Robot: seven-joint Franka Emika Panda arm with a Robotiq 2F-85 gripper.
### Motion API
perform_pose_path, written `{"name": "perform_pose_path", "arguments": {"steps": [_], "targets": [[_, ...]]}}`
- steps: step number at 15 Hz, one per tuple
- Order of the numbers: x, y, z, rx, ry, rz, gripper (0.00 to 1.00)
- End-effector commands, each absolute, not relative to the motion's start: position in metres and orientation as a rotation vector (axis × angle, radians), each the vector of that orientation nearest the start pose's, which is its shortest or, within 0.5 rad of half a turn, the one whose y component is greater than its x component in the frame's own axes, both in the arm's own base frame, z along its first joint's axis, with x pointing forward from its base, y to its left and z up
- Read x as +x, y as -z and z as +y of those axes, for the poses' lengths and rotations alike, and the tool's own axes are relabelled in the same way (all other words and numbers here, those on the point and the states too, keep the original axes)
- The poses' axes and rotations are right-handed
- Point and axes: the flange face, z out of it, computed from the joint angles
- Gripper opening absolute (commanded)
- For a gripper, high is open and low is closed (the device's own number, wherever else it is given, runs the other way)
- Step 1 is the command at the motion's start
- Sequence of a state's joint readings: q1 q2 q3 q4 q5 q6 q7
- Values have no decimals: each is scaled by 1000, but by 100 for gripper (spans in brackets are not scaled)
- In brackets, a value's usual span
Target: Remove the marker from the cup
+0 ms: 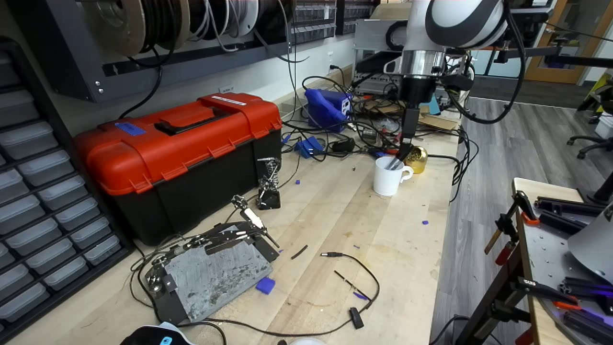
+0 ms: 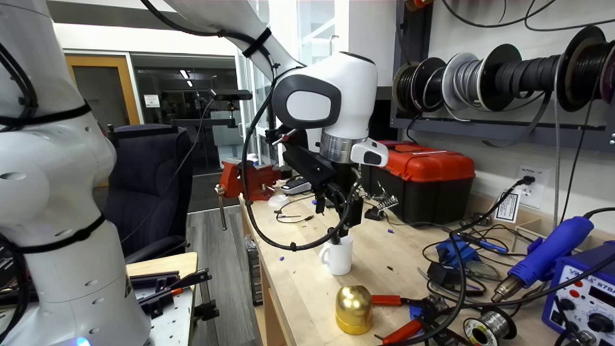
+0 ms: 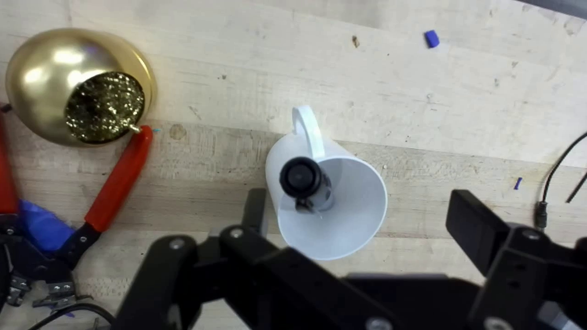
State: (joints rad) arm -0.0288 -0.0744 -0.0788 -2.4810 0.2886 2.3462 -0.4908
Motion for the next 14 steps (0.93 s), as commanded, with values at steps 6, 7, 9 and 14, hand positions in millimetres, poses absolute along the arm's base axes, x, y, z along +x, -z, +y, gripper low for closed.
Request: {"name": "perform_pose_path", "arguments": {"steps": [6,7,9,14], "targets": [[454,-288,-52,-2906,-56,-196,100],[453,-286,-52,-2904,-62,-196,75],[453,-283,-53,-2902,-69,-191,68],[451,-280,-54,-2909,-77,-178,31]]}}
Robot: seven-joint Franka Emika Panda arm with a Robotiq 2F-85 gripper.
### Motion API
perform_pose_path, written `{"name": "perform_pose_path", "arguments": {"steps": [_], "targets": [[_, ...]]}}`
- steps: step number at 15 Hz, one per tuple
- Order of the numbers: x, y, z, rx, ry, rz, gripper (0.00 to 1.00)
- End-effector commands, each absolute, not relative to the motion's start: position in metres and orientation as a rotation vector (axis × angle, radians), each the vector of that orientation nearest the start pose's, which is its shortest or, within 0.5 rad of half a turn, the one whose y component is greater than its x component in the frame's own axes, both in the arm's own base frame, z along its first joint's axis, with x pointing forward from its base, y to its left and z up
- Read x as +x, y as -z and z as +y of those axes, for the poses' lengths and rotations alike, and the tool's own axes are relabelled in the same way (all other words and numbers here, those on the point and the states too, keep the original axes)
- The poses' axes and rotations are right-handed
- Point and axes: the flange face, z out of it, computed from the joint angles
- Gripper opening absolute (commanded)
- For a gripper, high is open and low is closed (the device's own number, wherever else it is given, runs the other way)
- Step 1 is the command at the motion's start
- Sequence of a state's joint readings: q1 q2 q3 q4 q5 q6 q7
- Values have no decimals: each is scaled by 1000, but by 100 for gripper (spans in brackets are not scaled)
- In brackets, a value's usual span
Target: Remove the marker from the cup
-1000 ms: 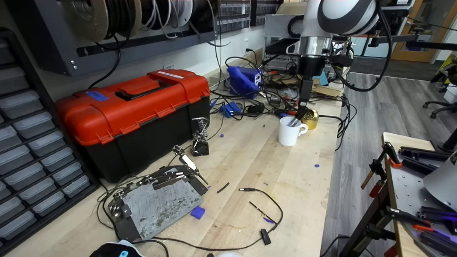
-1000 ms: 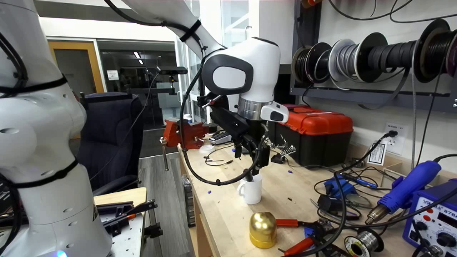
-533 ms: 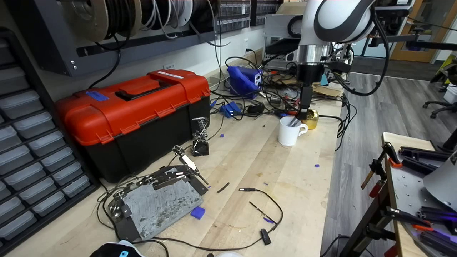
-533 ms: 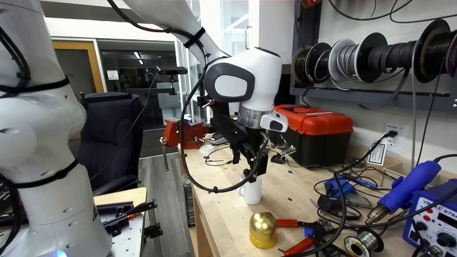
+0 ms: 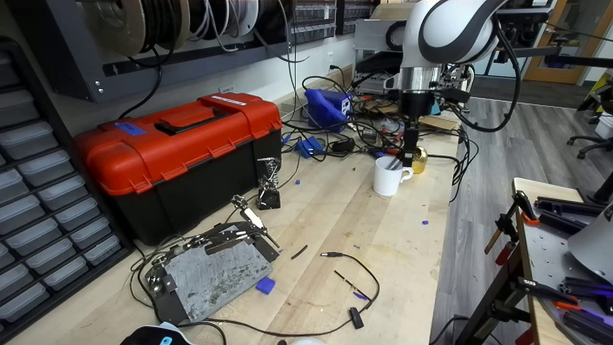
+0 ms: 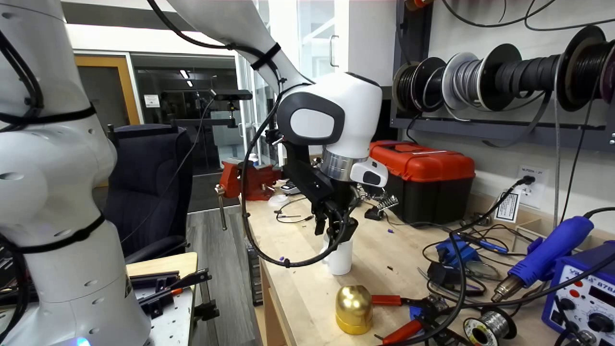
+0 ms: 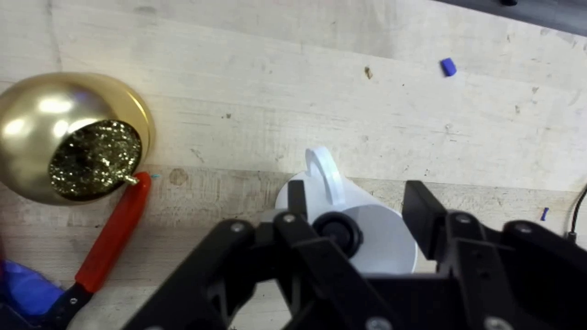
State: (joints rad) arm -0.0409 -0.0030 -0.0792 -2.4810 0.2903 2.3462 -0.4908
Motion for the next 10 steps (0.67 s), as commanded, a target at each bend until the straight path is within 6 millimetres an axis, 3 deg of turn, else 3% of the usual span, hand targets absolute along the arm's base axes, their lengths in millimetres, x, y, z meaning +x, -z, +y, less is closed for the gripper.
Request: {"name": "perform_pose_path", "arguments": {"steps": [1,4,10], "targets": [[451,-280,-55,-2910,-78,-175,23],[449,-280,-56,-2915,-79,-165,2],[441,-285,-54,-2919,-66,-161,4]]}}
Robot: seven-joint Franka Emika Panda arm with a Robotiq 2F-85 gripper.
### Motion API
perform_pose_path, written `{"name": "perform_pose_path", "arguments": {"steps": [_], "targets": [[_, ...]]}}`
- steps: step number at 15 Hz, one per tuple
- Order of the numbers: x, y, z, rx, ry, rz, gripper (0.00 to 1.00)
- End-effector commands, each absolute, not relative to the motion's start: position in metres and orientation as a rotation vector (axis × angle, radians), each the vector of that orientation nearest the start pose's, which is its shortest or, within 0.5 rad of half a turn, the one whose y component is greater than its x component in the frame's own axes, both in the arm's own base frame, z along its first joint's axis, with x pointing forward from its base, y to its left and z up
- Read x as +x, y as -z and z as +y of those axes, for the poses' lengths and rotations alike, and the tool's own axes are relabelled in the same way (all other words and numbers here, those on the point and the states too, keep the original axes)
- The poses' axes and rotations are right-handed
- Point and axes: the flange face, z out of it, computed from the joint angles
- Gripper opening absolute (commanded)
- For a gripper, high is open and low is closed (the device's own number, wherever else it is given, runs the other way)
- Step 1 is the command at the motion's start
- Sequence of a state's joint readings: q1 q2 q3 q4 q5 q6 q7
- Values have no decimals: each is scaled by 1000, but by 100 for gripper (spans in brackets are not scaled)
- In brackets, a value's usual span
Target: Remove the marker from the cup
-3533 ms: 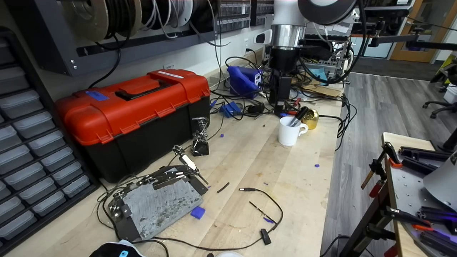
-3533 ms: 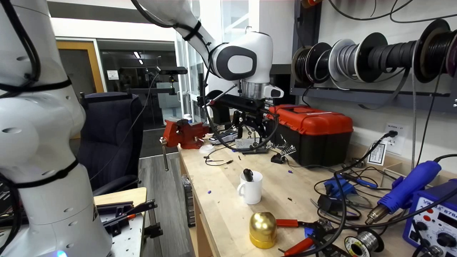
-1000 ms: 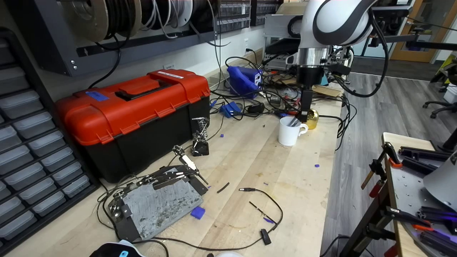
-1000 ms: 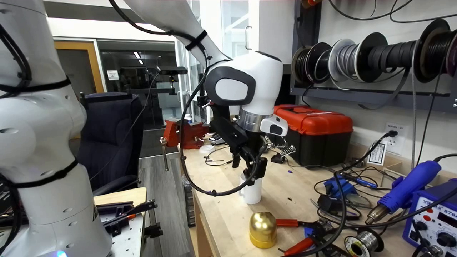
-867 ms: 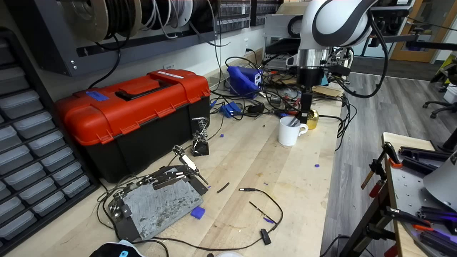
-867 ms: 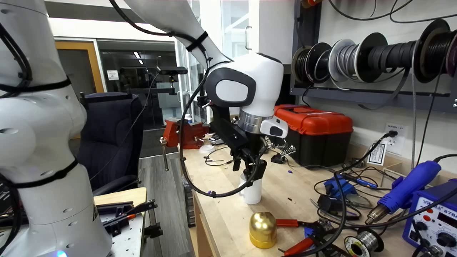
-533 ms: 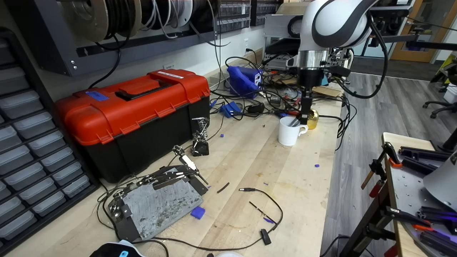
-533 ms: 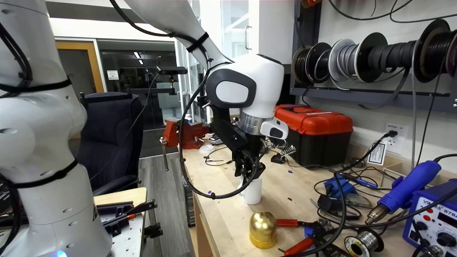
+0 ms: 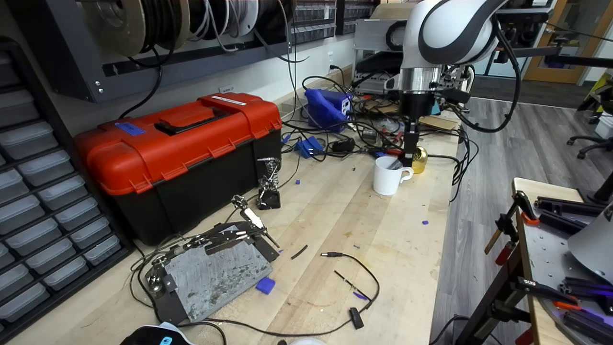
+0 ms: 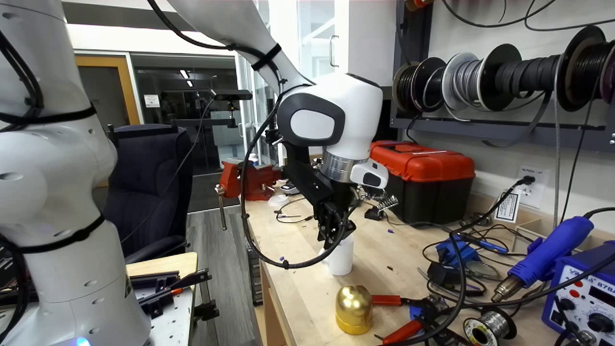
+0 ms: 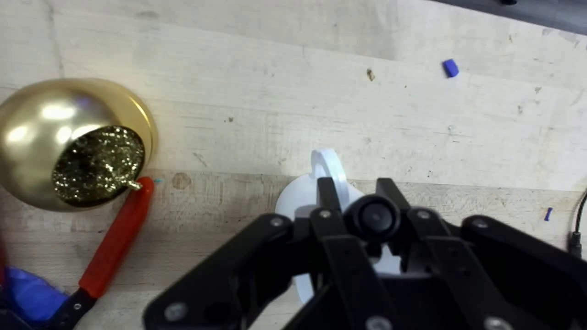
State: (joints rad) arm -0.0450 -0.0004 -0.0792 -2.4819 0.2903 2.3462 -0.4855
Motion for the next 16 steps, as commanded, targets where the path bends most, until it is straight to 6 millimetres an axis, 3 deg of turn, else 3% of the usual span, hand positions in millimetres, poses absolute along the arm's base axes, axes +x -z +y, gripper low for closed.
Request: {"name": "perform_pose_path", "arguments": {"steps": [1,7,16], "targets": [[439,-287,-54,-2920,-60,-162,4],[415,-319,-51,-2932,19,-177,4],[379,-389,-35,-3029,210,-135,4]]}}
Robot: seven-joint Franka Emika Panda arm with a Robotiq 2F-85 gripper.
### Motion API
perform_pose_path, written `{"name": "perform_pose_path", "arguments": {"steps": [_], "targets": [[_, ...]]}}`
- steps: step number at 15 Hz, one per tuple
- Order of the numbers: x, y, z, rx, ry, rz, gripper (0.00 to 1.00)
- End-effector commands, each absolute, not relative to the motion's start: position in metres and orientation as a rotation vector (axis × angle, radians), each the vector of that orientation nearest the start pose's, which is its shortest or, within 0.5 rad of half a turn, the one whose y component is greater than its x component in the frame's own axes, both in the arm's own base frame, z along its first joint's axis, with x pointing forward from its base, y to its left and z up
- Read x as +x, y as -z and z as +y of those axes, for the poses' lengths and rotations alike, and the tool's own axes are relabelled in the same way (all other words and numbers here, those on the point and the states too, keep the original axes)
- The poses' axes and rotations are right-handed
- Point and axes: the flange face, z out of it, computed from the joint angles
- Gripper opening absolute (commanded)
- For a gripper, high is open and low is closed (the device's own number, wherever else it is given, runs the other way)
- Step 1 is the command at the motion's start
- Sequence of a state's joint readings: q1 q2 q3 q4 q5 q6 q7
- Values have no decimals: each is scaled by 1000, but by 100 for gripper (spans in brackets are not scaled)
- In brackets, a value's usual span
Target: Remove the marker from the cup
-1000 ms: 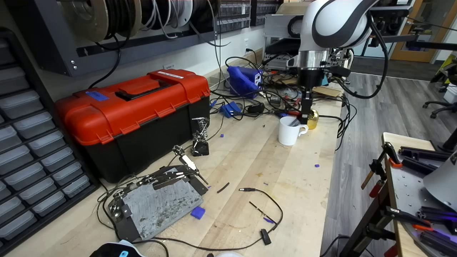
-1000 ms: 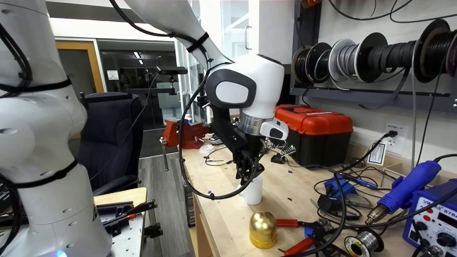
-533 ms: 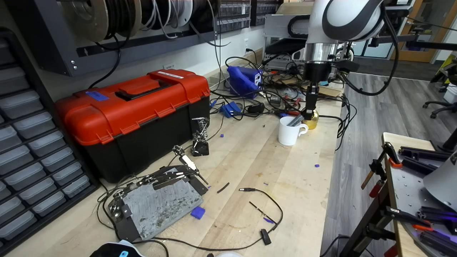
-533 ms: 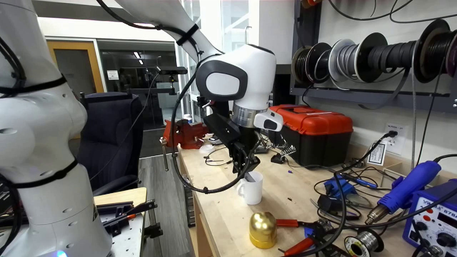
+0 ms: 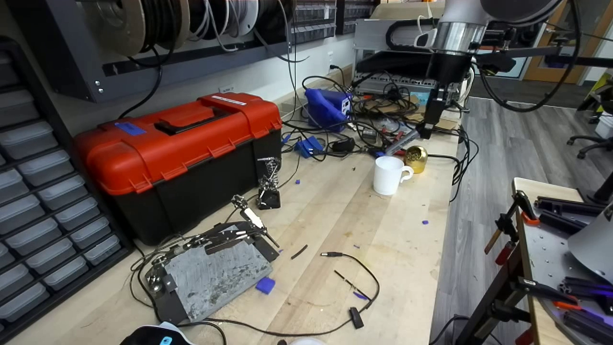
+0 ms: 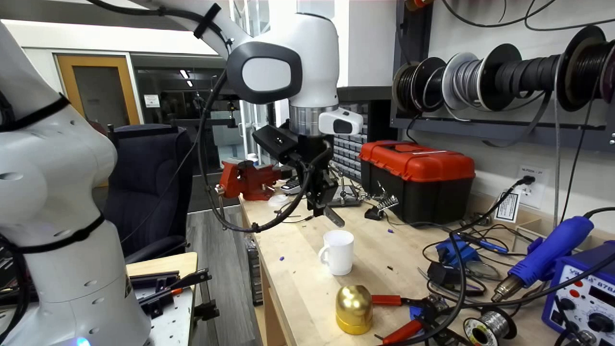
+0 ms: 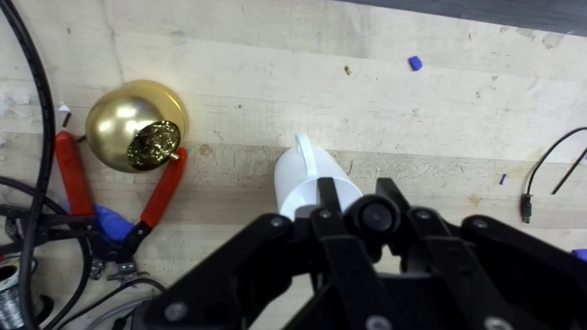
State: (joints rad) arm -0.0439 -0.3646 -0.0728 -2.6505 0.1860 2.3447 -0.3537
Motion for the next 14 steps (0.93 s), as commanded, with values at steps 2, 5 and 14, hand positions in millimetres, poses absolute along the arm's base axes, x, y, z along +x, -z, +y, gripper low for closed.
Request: {"name": "perform_pose_path", "arguments": {"steps": [2,5,14], "targets": [[381,-406,-22,-3055,256,-172,4],[398,-424,16,-3075,291,-331,4],[484,-398,94,-2999,279,-545,4]]}}
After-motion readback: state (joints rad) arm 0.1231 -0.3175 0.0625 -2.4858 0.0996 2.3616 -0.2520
